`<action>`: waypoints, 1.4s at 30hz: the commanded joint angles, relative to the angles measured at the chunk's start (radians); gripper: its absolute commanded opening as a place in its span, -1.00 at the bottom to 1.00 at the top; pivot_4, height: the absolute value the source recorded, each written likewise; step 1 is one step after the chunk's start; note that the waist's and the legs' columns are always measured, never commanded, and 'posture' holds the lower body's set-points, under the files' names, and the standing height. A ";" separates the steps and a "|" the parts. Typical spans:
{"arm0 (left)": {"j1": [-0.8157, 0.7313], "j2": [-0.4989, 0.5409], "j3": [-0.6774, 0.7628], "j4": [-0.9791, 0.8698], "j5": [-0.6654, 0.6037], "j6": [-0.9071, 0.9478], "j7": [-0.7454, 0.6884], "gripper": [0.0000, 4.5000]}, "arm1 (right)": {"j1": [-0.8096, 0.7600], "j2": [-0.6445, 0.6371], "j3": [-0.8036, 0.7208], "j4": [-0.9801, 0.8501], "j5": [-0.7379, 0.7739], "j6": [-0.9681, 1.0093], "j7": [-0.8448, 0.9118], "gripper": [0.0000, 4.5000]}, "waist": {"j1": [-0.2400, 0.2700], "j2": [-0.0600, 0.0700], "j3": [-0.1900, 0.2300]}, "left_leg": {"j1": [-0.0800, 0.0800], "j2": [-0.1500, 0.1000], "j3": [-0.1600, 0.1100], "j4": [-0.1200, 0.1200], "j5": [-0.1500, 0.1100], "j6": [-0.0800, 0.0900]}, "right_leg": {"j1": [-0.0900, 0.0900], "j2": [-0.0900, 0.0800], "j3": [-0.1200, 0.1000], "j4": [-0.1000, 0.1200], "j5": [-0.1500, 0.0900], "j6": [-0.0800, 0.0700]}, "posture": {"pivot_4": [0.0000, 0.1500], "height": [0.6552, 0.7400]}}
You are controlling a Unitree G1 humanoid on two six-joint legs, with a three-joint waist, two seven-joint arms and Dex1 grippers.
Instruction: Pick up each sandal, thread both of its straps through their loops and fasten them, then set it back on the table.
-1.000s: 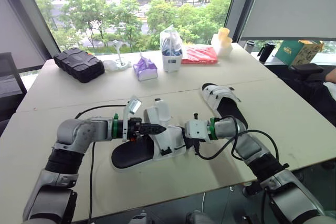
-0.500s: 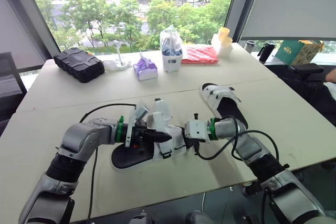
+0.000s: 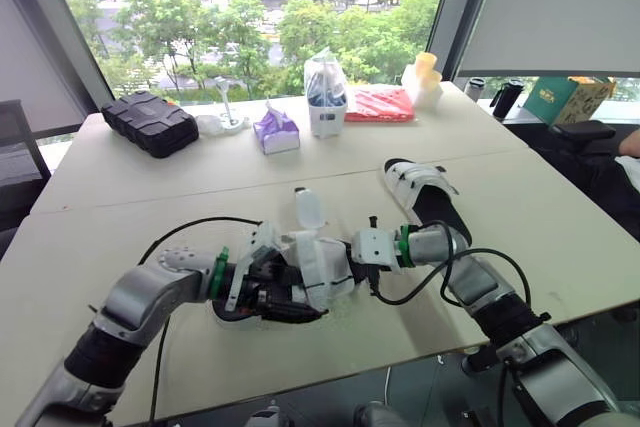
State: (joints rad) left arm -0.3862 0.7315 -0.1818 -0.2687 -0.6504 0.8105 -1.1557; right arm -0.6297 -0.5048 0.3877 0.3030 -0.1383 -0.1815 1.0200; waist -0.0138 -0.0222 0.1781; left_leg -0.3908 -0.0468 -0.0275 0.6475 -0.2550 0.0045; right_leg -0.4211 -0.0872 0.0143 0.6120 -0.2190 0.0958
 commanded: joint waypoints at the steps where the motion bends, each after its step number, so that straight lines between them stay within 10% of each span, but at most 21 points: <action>1: 0.054 0.083 0.106 -0.094 -0.096 0.023 -0.078 0.75 | 0.012 -0.010 0.009 0.031 -0.029 0.016 0.000 -1.00 | -0.001 0.000 0.000 | 0.000 0.000 0.000 0.000 0.000 0.000 | 0.000 0.000 0.000 0.000 0.000 0.000 | 1.00 1.00; 33: 0.249 -0.255 -0.013 0.010 0.208 -0.256 0.295 0.75 | 0.026 0.001 0.010 0.011 -0.032 0.021 0.004 -1.00 | 0.005 0.002 -0.001 | 0.000 0.001 0.000 0.001 0.000 0.000 | 0.001 -0.001 -0.001 -0.001 0.000 -0.002 | 1.00 1.00; 42: 0.256 -0.216 -0.039 -0.003 0.176 -0.198 0.227 -0.97 | 0.035 -0.005 0.005 -0.004 -0.035 0.031 0.002 -1.00 | 0.002 0.003 -0.001 | 0.000 0.001 0.000 -0.001 0.000 0.000 | 0.000 0.000 -0.002 -0.001 0.000 -0.002 | 1.00 1.00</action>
State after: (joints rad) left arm -0.1334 0.4916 -0.2152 -0.2415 -0.4528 0.5882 -0.8975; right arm -0.6213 -0.4987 0.3776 0.2944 -0.1522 -0.1698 1.0143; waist -0.0114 -0.0194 0.1771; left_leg -0.3911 -0.0459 -0.0273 0.6465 -0.2550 0.0046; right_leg -0.4215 -0.0876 0.0123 0.6112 -0.2193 0.0940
